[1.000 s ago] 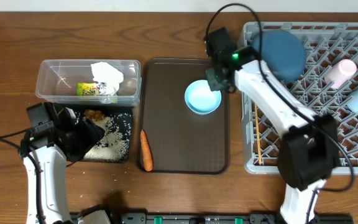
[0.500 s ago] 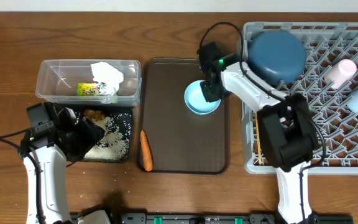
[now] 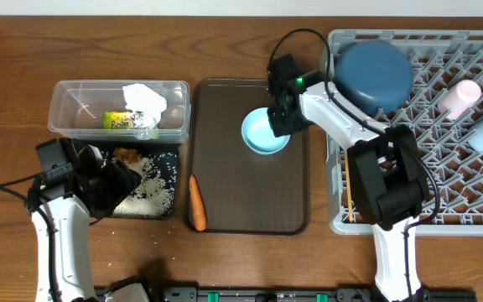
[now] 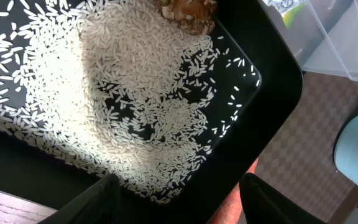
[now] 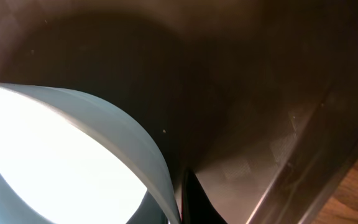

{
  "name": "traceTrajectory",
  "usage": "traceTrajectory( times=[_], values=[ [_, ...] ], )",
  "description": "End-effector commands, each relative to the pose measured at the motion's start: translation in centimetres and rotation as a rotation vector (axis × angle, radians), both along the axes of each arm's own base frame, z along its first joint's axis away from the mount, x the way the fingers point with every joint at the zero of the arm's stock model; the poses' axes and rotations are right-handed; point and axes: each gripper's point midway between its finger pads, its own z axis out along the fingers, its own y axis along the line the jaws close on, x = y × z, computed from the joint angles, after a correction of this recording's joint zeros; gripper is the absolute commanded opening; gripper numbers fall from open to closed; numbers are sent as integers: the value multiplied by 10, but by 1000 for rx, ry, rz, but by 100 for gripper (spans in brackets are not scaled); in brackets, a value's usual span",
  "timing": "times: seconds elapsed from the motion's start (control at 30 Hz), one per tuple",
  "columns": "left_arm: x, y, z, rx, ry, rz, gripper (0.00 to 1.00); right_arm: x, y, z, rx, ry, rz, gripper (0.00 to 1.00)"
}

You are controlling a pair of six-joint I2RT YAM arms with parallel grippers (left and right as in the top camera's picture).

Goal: Sort waste into correct bins and load items into the dishwasher rack

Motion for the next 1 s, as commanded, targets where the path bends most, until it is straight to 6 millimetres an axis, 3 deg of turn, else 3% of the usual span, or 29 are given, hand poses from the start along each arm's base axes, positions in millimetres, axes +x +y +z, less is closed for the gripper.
traceTrajectory(
  times=[0.0, 0.2, 0.4, 0.53, 0.7, 0.83, 0.97],
  values=[
    [-1, 3, 0, 17, 2, -8, 63, 5, -15, -5, -5, 4, -64, 1],
    [-1, 3, 0, 17, 2, -8, 63, 29, -32, 75, 51, -174, -58, 1],
    [-1, 3, 0, 17, 2, -8, 63, 26, -56, 133, 8, -288, -46, 1],
    [0, 3, 0, 18, 1, -7, 63, 21, -105, 160, -172, -349, -144, 1],
    [0, 4, 0, 19, -1, -7, 63, 7, -208, 206, -575, -473, -463, 1],
    [0, 4, 0, 18, -1, -8, 63, -21, -275, 237, -836, -539, -724, 1],
    [0, 4, 0, 18, -1, -8, 63, -51, -322, 250, -964, -582, -955, 1]
  ],
)
